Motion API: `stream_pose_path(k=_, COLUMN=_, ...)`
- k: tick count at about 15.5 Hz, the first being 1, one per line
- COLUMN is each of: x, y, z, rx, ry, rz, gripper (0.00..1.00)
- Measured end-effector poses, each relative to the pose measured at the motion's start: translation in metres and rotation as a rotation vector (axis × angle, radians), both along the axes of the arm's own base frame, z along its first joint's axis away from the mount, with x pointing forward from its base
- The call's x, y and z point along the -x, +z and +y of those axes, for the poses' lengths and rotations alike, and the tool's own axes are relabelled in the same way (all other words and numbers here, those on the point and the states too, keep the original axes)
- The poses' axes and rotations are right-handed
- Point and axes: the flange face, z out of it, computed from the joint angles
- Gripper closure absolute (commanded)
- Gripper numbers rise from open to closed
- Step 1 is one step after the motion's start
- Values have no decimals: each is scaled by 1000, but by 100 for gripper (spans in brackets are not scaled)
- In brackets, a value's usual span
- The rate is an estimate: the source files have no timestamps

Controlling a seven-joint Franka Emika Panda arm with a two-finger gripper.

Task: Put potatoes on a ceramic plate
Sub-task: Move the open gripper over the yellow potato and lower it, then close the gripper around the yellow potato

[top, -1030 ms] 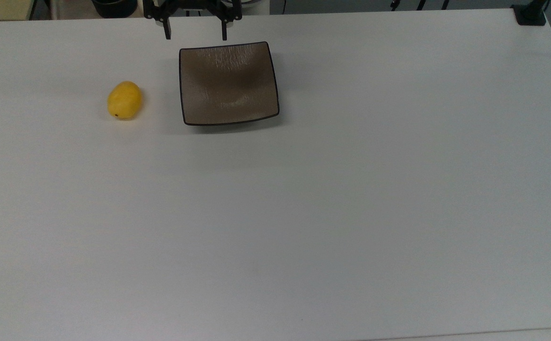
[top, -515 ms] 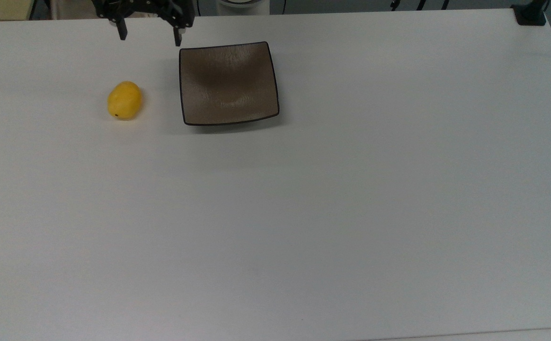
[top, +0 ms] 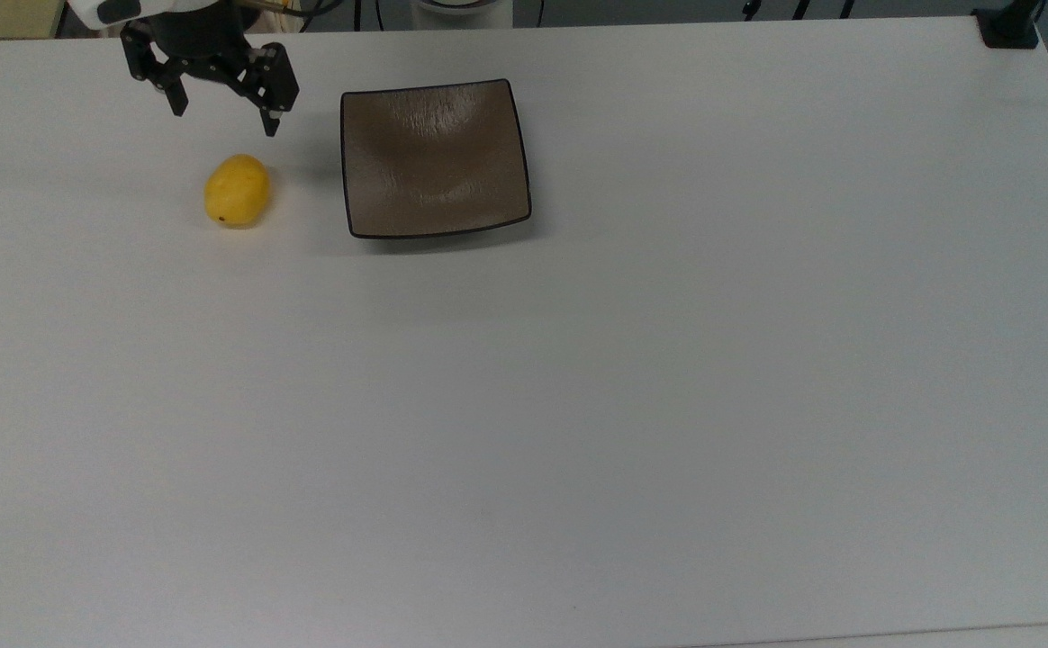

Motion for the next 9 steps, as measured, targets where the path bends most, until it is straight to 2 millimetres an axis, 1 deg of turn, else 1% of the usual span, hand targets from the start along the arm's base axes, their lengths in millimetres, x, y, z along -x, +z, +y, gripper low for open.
stream_pose_path(k=5, x=-8, y=-56, z=-31, rx=0, ry=-46, rz=46, gripper=0)
stream_pose_path(k=7, x=-9, y=-72, z=-38, rx=-2, ry=-56, rz=71, gripper=0)
stream_pose_path(k=9, x=-9, y=-85, z=-41, rx=0, ry=-58, rz=91, gripper=0)
